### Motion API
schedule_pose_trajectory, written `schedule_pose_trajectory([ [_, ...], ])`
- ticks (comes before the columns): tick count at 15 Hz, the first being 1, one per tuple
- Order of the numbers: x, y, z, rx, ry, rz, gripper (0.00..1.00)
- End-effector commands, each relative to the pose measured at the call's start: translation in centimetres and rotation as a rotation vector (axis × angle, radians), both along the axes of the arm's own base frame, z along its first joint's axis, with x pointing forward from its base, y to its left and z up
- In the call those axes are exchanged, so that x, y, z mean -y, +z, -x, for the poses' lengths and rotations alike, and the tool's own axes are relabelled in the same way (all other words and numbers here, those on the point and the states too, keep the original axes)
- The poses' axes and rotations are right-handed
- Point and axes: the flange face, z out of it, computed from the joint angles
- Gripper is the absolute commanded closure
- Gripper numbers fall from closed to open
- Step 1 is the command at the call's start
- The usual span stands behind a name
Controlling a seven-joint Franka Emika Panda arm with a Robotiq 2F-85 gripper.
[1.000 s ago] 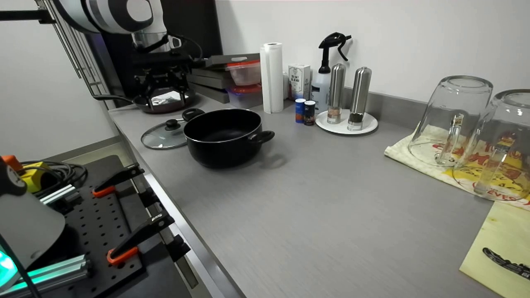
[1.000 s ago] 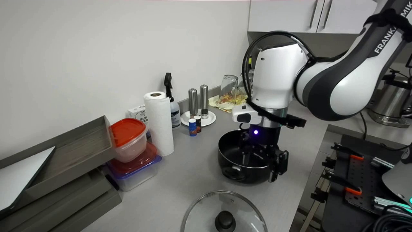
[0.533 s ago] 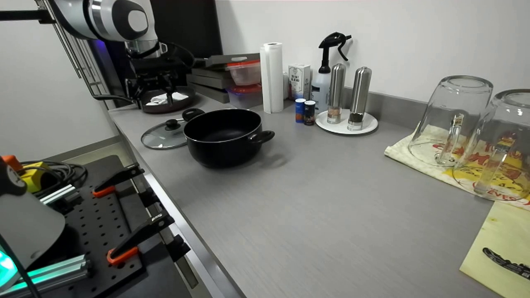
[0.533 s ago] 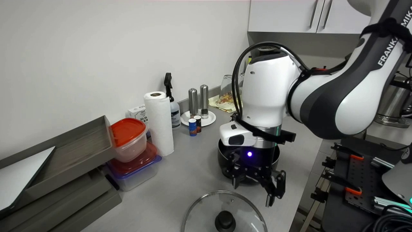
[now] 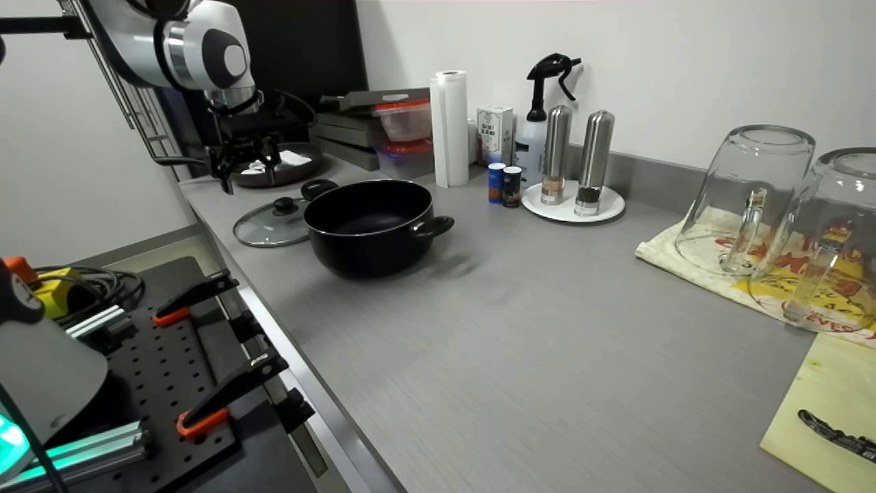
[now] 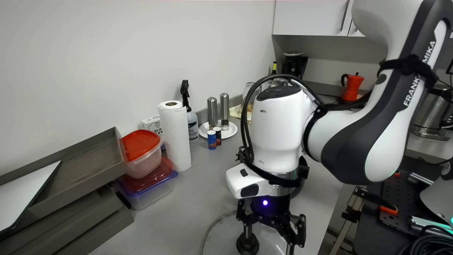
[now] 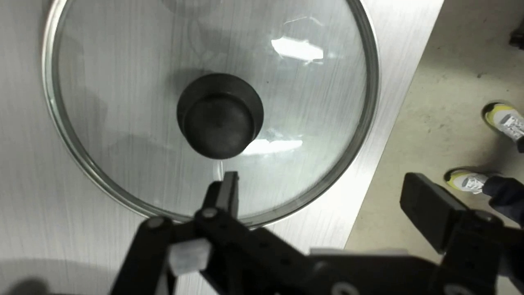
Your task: Put the glass lid on the black pot
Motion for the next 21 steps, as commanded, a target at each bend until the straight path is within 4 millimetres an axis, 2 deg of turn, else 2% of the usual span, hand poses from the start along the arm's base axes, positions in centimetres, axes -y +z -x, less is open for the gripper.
schedule_pose_trajectory([
  [1,-1.6,-2.9,-2.5,0.017,0.037,-0.003,0.00],
  [6,-1.0,-6.1,-5.6,0.028,0.027,0.016,0.00],
  [10,-0.3,-7.2,-7.1,0.032,0.015,0.019,0.00],
  [11,-0.3,-7.1,-7.2,0.035,0.016,0.018,0.25],
  [12,-0.4,-7.0,-7.4,0.039,0.017,0.016,0.26],
  [15,-0.5,-6.2,-7.6,0.053,0.015,0.006,0.51],
  [18,-0.7,-5.2,-8.1,0.072,0.012,-0.004,0.69],
  [21,-0.7,-4.4,-8.1,0.082,0.007,-0.014,0.74],
])
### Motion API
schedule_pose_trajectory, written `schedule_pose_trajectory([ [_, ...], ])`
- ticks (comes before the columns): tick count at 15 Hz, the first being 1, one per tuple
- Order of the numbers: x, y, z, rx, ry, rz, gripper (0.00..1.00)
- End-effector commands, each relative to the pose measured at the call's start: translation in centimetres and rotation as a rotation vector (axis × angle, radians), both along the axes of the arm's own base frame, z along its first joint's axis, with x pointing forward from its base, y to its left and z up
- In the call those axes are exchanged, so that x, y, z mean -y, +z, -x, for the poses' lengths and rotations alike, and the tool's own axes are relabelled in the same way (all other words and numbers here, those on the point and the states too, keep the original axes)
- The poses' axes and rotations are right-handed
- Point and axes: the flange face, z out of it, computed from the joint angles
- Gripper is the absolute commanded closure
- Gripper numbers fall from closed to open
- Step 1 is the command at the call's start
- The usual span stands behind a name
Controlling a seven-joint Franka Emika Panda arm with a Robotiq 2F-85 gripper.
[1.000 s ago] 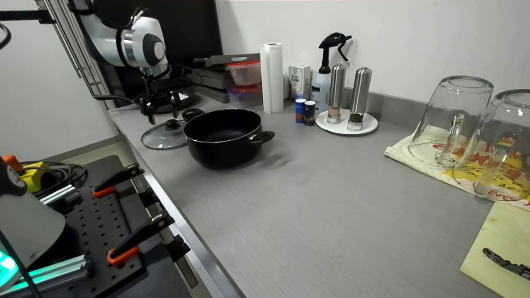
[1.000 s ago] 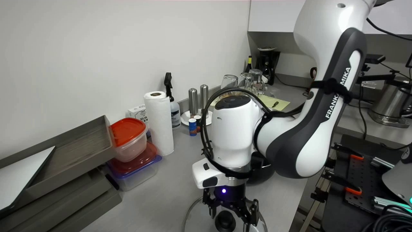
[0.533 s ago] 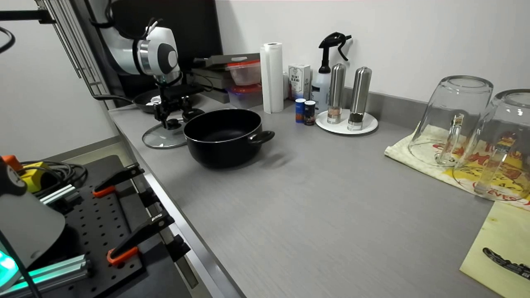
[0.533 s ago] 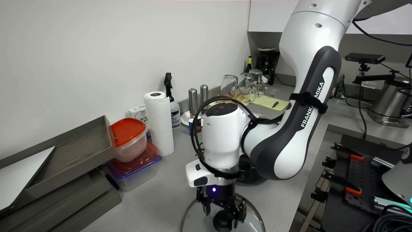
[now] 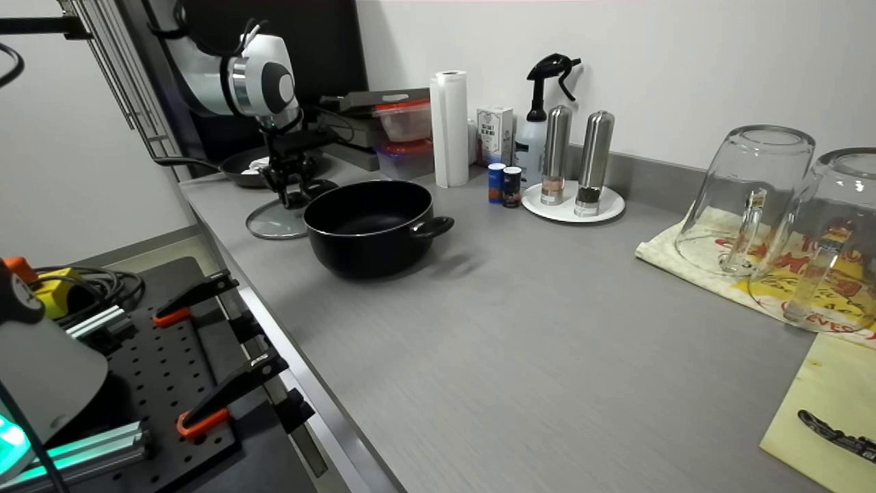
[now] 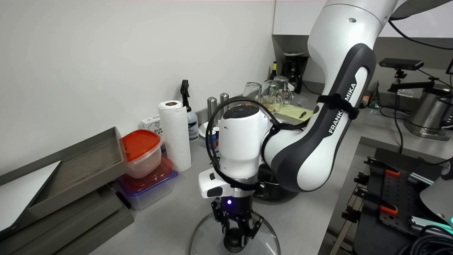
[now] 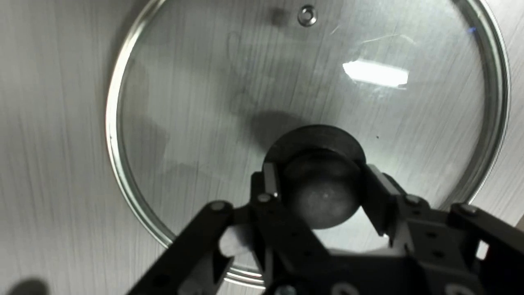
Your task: Put the glass lid on the black pot
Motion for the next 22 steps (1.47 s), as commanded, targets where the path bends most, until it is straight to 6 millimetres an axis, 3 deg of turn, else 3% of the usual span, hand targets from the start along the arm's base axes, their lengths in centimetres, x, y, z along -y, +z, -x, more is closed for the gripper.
schedule_pose_trajectory([
  [1,-0.2,0.9,-0.1,0.027,0.015,-0.017,0.74],
  [5,-1.3,3.2,1.0,0.043,0.034,-0.029,0.74],
  [10,-4.4,7.9,3.2,0.090,0.085,-0.053,0.74],
  [14,-5.5,11.1,3.7,0.137,0.099,-0.056,0.74],
  [17,-4.9,12.7,3.1,0.159,0.065,-0.038,0.74],
  [22,-0.9,15.2,0.7,0.192,-0.049,0.016,0.74],
])
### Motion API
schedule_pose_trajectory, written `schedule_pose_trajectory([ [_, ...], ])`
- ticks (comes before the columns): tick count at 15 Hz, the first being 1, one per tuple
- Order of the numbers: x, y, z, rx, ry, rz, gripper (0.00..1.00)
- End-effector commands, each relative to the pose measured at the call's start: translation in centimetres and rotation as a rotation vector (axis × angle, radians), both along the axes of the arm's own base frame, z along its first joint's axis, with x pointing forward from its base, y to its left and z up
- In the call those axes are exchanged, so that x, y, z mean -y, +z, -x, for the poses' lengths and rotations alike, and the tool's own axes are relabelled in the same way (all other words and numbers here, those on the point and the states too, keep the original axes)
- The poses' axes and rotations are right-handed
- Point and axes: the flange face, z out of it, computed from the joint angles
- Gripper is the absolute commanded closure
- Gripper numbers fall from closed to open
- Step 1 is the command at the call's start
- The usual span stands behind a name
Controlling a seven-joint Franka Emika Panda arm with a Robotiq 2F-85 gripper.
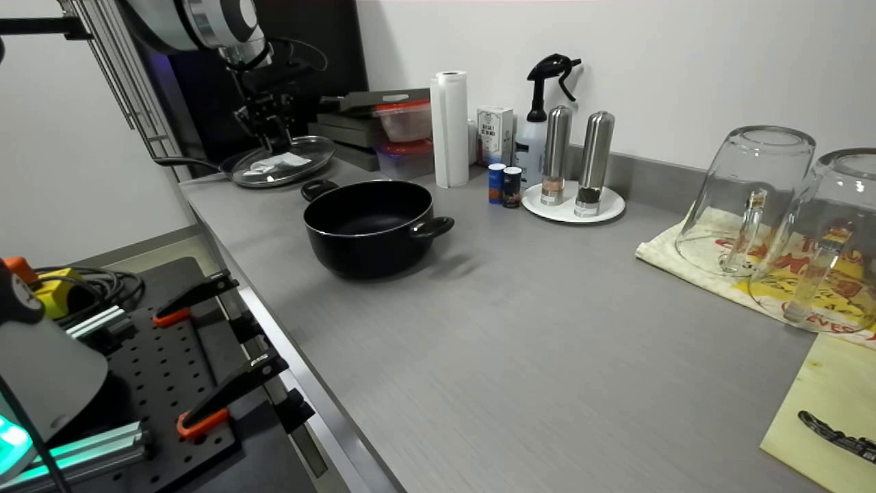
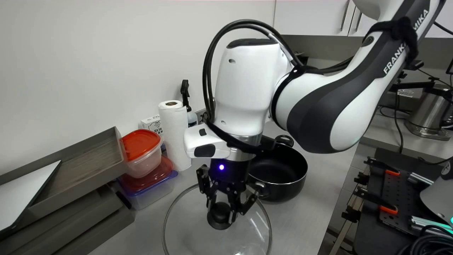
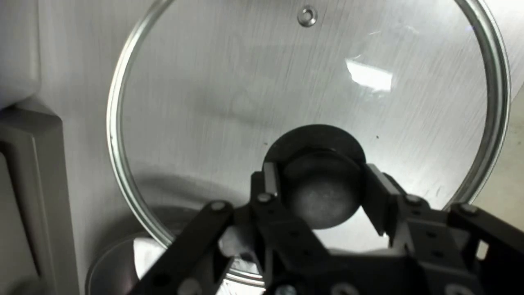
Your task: Put the glass lid on the black pot
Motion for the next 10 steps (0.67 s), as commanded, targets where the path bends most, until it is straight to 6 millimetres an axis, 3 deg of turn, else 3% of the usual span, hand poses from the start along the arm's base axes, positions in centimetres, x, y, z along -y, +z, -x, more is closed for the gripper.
schedule_pose_trajectory([
  [1,3.6,3.0,-1.1,0.045,-0.098,0.039,0.74],
  [10,17.1,5.3,-5.3,0.038,-0.375,0.053,0.74],
])
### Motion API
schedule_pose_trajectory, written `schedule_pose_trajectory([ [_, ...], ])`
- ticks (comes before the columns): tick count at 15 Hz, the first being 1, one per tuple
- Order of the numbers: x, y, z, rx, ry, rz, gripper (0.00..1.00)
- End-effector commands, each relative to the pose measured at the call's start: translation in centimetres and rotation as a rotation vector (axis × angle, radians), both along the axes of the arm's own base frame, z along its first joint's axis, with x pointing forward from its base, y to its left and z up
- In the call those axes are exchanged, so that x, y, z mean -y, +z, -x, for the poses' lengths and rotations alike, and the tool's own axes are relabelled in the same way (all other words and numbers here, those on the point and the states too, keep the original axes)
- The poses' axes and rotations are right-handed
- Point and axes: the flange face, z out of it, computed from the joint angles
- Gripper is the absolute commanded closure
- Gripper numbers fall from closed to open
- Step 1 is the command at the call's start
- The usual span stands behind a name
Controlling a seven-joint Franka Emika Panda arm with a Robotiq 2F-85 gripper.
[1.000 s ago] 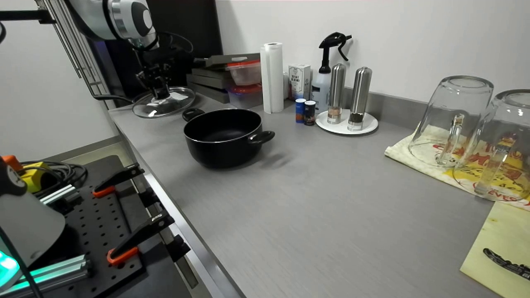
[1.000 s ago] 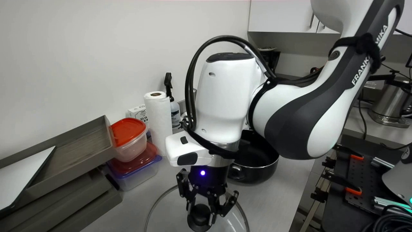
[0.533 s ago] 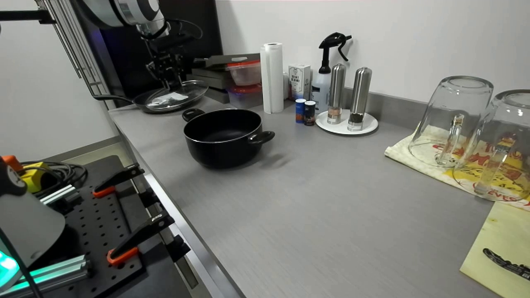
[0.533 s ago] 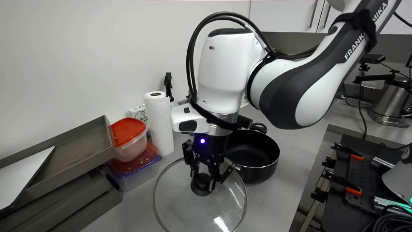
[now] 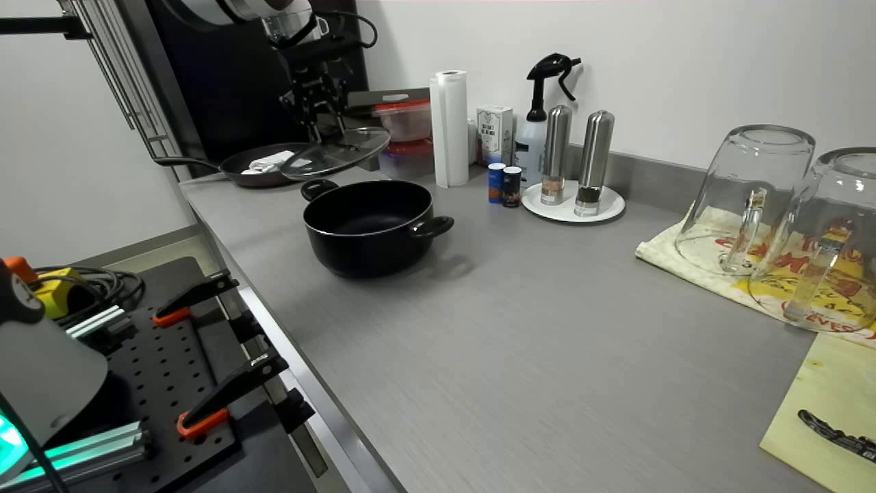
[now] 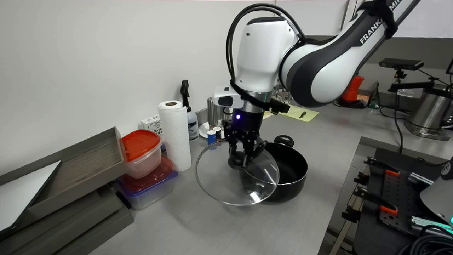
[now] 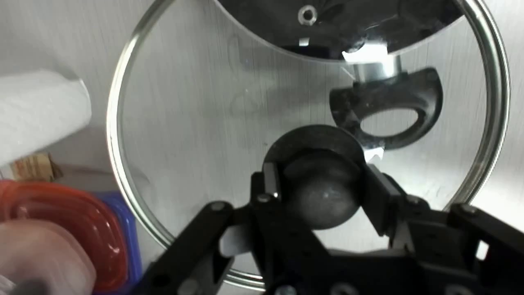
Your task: Put the glass lid on the black pot
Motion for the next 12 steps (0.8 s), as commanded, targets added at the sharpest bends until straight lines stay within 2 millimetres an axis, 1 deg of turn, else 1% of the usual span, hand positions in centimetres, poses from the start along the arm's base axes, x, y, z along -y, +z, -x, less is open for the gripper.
schedule_pose_trajectory([
  [1,5.3,2.2,-0.1,0.008,-0.119,-0.016,0.74],
  [4,9.7,2.6,-0.6,0.000,-0.225,-0.032,0.74],
  [6,12.1,2.8,-0.7,-0.006,-0.281,-0.044,0.74],
  [10,16.1,2.3,-0.7,-0.017,-0.372,-0.064,0.74],
  [12,17.6,1.9,-0.6,-0.021,-0.401,-0.075,0.74],
])
